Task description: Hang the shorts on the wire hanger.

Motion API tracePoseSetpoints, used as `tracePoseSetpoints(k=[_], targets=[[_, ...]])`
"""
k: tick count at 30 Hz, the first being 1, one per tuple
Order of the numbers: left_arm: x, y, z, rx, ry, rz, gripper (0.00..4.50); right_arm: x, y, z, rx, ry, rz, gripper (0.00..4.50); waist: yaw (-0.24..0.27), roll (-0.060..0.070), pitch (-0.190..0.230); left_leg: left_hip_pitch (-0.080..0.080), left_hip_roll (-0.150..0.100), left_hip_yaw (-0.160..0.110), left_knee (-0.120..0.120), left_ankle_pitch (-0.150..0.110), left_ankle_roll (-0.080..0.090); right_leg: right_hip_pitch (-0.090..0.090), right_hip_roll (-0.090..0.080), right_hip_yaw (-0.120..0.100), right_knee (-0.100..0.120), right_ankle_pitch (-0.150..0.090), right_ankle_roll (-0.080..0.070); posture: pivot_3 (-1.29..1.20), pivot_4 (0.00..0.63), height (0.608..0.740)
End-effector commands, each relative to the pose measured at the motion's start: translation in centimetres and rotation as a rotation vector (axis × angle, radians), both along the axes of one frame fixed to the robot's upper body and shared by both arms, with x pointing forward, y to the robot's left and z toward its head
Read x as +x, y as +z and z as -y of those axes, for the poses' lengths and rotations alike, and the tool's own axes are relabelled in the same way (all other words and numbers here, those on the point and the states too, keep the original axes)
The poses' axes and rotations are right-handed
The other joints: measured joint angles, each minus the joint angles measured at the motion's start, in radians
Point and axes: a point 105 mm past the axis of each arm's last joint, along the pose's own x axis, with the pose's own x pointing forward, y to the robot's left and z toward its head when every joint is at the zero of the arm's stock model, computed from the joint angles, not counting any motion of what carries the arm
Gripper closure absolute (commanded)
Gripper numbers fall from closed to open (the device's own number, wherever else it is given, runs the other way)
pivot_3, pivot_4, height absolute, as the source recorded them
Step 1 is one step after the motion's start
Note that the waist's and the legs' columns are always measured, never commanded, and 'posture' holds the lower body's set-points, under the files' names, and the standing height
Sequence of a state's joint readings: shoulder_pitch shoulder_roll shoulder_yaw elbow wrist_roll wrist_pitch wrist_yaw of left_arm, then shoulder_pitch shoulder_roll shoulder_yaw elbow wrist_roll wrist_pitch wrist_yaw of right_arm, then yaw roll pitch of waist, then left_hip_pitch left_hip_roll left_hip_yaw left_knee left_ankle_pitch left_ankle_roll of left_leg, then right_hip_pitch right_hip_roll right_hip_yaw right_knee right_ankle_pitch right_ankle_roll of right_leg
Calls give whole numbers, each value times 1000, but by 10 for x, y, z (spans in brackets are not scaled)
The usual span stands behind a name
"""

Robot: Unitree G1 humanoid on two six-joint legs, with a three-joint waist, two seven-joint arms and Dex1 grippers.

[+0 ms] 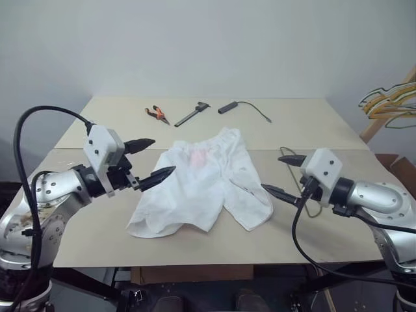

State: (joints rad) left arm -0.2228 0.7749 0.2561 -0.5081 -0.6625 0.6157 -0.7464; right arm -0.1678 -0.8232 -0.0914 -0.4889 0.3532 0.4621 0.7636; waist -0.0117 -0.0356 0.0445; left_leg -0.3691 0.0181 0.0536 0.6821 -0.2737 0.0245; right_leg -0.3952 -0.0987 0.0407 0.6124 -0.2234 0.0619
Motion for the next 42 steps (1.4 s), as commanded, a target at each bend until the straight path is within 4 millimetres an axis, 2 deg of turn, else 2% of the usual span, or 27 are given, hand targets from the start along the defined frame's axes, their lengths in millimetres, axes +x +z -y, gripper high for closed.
tracePoseSetpoints(k=[1,3,11,15,21,25,29,32,35,39,42], targets=[[-4,12,1,-9,-2,47,0,0,12,0,-7,9,59,21,0,0,0,0,0,0,0,0,0,0,0,0,0,0,0,28,0,740],[-6,18,2,-63,-25,53,0,0,11,0,-7,9,58,21,0,0,0,0,0,0,0,0,0,0,0,0,0,0,0,28,0,740],[-7,8,2,23,-21,37,0,-2,6,-1,-23,18,48,21,1,0,0,0,0,0,0,0,0,0,0,0,0,0,0,42,0,740],[-8,5,1,35,-16,38,0,1,-3,-3,-140,52,70,21,1,0,0,0,0,0,0,0,0,0,0,0,0,0,0,45,0,740],[-14,0,4,46,-32,16,0,-6,-27,-6,-390,189,101,21,1,0,0,0,0,0,0,0,0,0,0,0,-1,0,0,37,0,740],[-16,0,5,49,-36,12,0,-16,-46,-13,-473,288,56,21,1,0,0,1,0,0,0,0,0,1,0,0,0,0,0,49,0,740],[-19,-2,7,51,-41,7,0,-14,-66,-11,-605,326,77,21,2,0,0,1,0,0,0,0,0,1,0,0,0,0,0,59,0,740],[-20,-3,7,54,-43,3,0,-11,-65,-14,-602,322,99,21,4,0,0,1,0,0,0,0,0,1,0,0,0,0,0,59,0,740],[-21,-4,7,53,-43,0,0,-19,-63,-24,-555,363,103,21,4,0,0,1,0,0,0,0,0,1,0,0,0,0,0,54,0,740],[-21,-6,8,48,-42,-3,0,-25,-81,-33,-611,410,89,21,6,0,0,1,0,0,0,0,0,1,0,0,0,0,0,45,0,740],[-20,-6,9,47,-44,-4,0,-18,-96,-37,-684,383,79,21,6,0,-1,1,0,0,0,0,0,1,0,-1,0,0,0,43,0,740]])
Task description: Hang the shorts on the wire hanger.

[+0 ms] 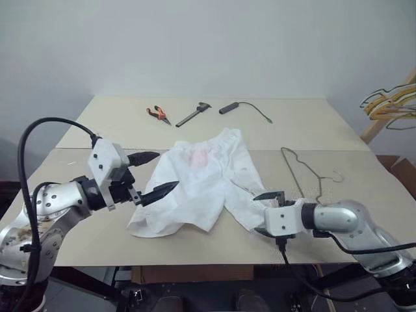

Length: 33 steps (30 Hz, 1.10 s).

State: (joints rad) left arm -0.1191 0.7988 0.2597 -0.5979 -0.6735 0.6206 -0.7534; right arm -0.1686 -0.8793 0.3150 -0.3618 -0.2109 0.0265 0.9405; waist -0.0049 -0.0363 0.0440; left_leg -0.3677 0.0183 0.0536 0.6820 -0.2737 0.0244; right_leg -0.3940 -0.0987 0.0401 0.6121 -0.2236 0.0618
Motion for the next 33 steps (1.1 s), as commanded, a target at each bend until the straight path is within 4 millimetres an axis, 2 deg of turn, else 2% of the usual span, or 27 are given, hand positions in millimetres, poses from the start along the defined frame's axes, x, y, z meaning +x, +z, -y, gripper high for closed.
tracePoseSetpoints(k=[1,3,6,11,16,21,23,26,30,33], targets=[[-1,9,4,-2,-11,39,0,13,-8,-6,-82,-44,57,21,-1,0,0,0,0,0,0,0,0,0,0,0,0,0,0,44,0,740],[-1,9,5,-3,-13,40,0,17,-11,-9,-98,-80,59,187,-4,0,0,0,0,0,0,0,0,0,0,0,0,0,0,46,0,740],[-1,10,5,-4,-15,41,0,18,-13,-12,-117,-87,58,879,-3,0,-1,0,0,0,0,0,0,0,0,0,0,0,0,53,0,740],[-2,9,6,-4,-15,39,0,22,-16,0,-179,-125,79,2680,8,0,-1,0,0,0,0,0,0,0,0,0,0,0,0,56,0,740],[-3,8,8,-6,-24,35,0,20,-15,-9,-148,-101,68,4456,11,0,-1,0,0,0,0,0,0,0,0,-1,0,0,0,51,0,740],[-2,6,12,-10,-38,31,0,21,-12,-30,-65,-114,35,4485,10,0,-1,0,0,0,0,0,0,0,0,0,0,0,0,41,0,740],[-2,6,13,-12,-47,28,0,20,-7,-44,-7,-87,9,4485,7,0,-1,0,0,0,0,0,0,0,0,0,1,0,0,27,0,740],[-1,5,13,-10,-50,27,0,15,4,-74,122,-48,-51,4485,3,0,-1,0,0,-1,0,0,-1,0,0,-1,0,0,0,14,0,740],[3,6,12,-3,-53,30,0,7,16,-110,196,44,-41,4485,-9,0,-1,0,0,-1,0,0,-1,0,1,-1,1,0,0,8,0,740],[4,6,12,5,-61,33,0,9,18,-118,199,58,-9,4485,-9,0,-1,0,0,-1,0,0,-2,0,1,-1,1,0,0,8,0,740]])
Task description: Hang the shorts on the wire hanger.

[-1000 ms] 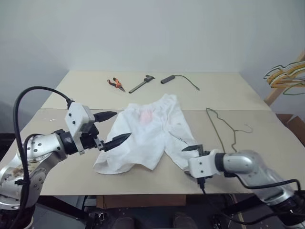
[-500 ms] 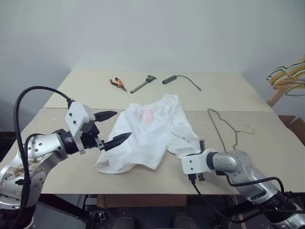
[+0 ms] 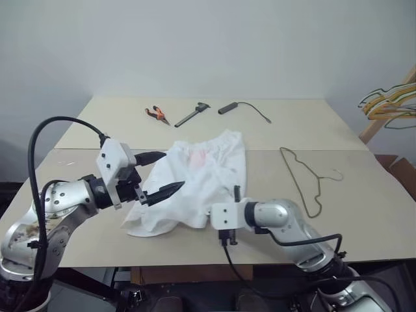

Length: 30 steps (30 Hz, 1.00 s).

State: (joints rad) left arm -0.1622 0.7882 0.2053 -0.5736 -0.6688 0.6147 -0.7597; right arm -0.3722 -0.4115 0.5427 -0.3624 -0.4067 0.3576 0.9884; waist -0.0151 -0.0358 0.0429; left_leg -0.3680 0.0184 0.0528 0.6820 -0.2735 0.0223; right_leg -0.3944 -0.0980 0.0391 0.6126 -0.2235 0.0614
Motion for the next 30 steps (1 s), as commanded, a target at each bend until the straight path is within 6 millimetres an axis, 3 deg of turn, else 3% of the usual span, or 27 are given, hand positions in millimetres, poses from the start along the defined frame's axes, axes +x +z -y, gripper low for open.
tracePoseSetpoints(k=[1,2,5,13,21,30], targets=[[0,8,3,15,-25,42,0,5,13,-4,32,-12,62,4485,2,0,0,0,0,0,0,0,0,0,0,0,0,0,0,8,0,740],[0,7,4,20,-29,41,0,6,13,-3,39,-23,57,4485,2,0,0,0,0,0,0,0,0,0,0,-1,0,0,0,8,0,740],[-1,6,8,25,-53,36,0,2,13,9,27,-14,29,3747,3,0,0,0,0,0,0,0,-1,0,0,-1,0,0,0,2,0,740],[0,-9,23,99,-150,-7,0,-8,38,56,38,-22,-59,1068,-2,0,0,0,0,0,0,0,-1,0,0,-1,0,0,0,-37,0,740],[-4,-73,40,348,-123,-265,0,-1,49,95,-4,-146,-14,1068,-19,0,0,0,0,0,0,0,-1,0,0,0,0,0,0,-85,0,740],[-6,-113,42,537,-93,-335,0,0,49,102,-4,-187,-1,1068,-38,0,0,-1,0,0,0,0,-1,-1,1,1,0,0,0,-93,0,740]])
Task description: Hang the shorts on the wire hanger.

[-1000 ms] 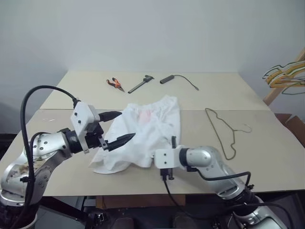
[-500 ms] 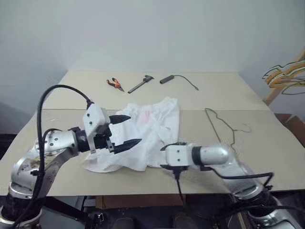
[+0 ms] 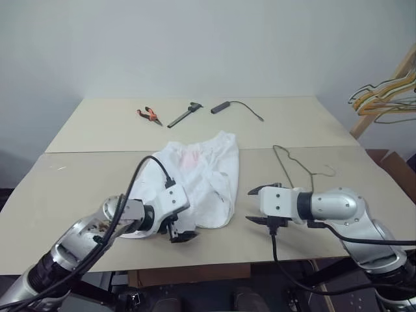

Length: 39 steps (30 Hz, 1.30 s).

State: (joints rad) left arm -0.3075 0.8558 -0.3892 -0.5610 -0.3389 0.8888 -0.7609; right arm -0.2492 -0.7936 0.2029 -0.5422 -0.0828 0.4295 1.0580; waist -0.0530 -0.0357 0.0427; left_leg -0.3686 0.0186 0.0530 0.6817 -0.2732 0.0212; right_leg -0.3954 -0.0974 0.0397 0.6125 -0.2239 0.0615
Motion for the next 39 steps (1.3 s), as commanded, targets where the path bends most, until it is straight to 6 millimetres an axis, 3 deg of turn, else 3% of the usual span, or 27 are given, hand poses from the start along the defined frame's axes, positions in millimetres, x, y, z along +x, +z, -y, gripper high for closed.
tracePoseSetpoints(k=[1,4,8,19,23,26,33,35,39], targets=[[10,-4,2,49,26,41,0,1,12,1,17,-11,53,1068,1,0,0,0,0,0,0,0,0,0,0,0,0,0,0,-93,0,740],[19,-13,4,87,80,49,0,2,13,1,20,-17,57,1068,6,0,0,0,0,0,0,0,0,0,0,0,0,0,0,-99,0,740],[25,-12,7,68,115,59,818,1,14,4,22,-16,59,1041,7,0,0,-1,0,0,0,0,0,-1,0,0,0,0,0,-102,0,740],[34,-7,-8,61,167,76,4432,1,16,7,56,29,50,1041,7,0,0,-1,0,0,0,0,0,-1,0,0,0,0,0,-75,0,740],[35,-3,-21,68,174,104,4473,0,17,7,76,53,42,1041,7,0,0,-1,0,0,0,0,0,-1,0,0,0,0,0,-68,0,740],[33,-1,-46,115,165,134,4473,0,17,7,102,73,27,1041,5,0,0,0,0,0,0,0,0,-1,0,1,0,0,0,-52,0,740],[32,7,-133,273,300,189,4473,2,17,12,122,90,12,1041,11,0,0,-1,2,1,0,0,0,-2,0,0,0,0,-1,-29,0,740],[36,13,-167,341,382,230,4473,3,17,13,122,93,11,1041,12,0,0,-1,2,1,-1,0,0,-3,0,0,0,0,-1,-24,0,740],[49,25,-214,431,513,335,4473,4,15,12,128,106,7,1041,19,1,0,-1,2,1,-1,0,0,-3,0,0,1,0,-1,-1,0,740]])
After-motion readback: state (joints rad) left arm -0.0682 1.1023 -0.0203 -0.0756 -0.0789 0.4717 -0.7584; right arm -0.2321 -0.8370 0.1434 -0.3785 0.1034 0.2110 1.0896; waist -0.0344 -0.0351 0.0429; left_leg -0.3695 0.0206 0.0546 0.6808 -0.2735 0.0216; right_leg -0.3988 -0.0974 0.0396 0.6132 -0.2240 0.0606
